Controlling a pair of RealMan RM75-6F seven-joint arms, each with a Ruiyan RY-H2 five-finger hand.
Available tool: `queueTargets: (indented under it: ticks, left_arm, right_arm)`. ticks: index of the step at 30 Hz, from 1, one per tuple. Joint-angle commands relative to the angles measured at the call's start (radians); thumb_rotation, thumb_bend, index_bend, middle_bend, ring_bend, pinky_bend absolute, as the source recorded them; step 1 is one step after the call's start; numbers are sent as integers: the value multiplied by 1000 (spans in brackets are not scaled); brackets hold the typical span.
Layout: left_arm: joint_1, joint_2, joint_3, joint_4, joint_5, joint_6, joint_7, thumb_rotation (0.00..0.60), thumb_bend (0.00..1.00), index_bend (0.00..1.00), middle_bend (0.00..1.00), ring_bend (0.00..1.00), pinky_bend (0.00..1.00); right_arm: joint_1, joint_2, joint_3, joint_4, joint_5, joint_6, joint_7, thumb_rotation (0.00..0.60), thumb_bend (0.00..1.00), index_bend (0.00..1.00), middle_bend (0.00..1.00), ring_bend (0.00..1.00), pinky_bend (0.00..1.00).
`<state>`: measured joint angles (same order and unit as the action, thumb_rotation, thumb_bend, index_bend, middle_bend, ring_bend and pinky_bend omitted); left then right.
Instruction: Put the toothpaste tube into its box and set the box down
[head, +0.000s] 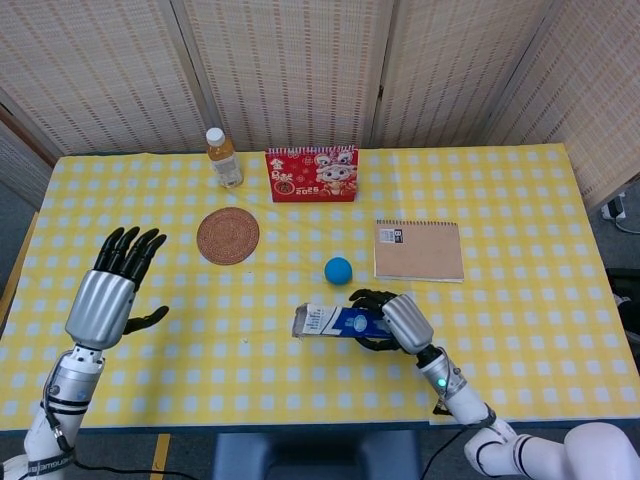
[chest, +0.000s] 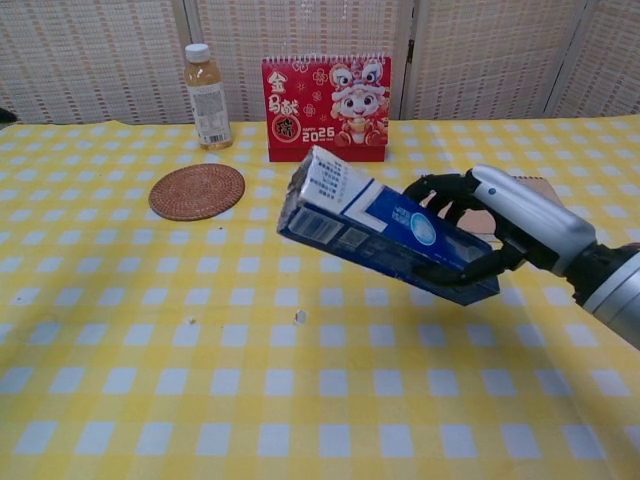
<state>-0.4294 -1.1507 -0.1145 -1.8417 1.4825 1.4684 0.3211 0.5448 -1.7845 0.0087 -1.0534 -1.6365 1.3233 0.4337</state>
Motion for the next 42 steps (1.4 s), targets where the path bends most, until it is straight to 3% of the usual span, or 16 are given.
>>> queueTargets:
  ticks: [1, 7, 11, 14, 16, 19, 25, 28, 30, 33, 37, 42]
  left_arm:
    - [35, -12, 26, 48, 23, 25, -5, 600, 134, 65, 107, 15, 66]
    - [34, -5, 22, 59, 5, -16, -13, 600, 135, 54, 107, 15, 67]
    - [34, 0, 19, 53, -8, -38, -3, 600, 135, 36, 104, 15, 67]
    - [37, 14, 20, 39, -24, -57, 7, 600, 135, 6, 85, 12, 66]
    - [37, 27, 21, 27, -40, -76, 9, 600, 135, 0, 76, 4, 64]
    - [36, 46, 20, 11, -57, -100, 2, 600, 135, 0, 71, 0, 61]
    - [54, 65, 31, -5, -47, -101, -24, 600, 135, 0, 64, 0, 61]
    - [80, 80, 47, -3, -47, -85, -13, 600, 135, 0, 58, 0, 58]
    - [100, 79, 56, 21, -68, -76, 16, 600, 135, 0, 58, 0, 57]
    - [128, 63, 70, 63, -84, -61, 28, 600, 135, 0, 51, 0, 51]
    - [168, 36, 93, 131, -87, -45, -25, 600, 135, 0, 50, 0, 46]
    - [247, -65, 110, 292, -44, 68, -121, 600, 135, 0, 50, 0, 16]
  right_arm:
    - [-7, 22, -22, 16, 0, -35, -52, 600, 292, 459, 327, 398, 484]
    - [-3, 16, -37, 52, 21, -114, -120, 600, 292, 448, 308, 396, 484]
    - [-5, 4, -32, 62, 16, -102, -115, 600, 292, 417, 282, 373, 464]
    - [0, 26, -28, 51, 11, -100, -126, 600, 291, 316, 179, 293, 319]
    - [5, 51, -19, 32, 12, -100, -180, 600, 292, 178, 37, 187, 130]
    - [14, 136, -8, -85, 33, -137, -264, 600, 292, 11, 0, 72, 10]
    - [-9, 352, 9, -395, 95, -157, -448, 600, 290, 0, 0, 0, 0]
    - [-57, 494, 14, -554, 178, -136, -645, 600, 291, 0, 0, 0, 0]
    - [-98, 590, 30, -680, 266, -95, -772, 600, 290, 0, 0, 0, 0]
    - [-171, 666, 33, -777, 326, 9, -866, 600, 290, 0, 0, 0, 0]
    - [-287, 679, -6, -773, 310, 145, -827, 600, 290, 0, 0, 0, 0]
    - [-403, 633, -50, -625, 237, 260, -665, 600, 289, 0, 0, 0, 0]
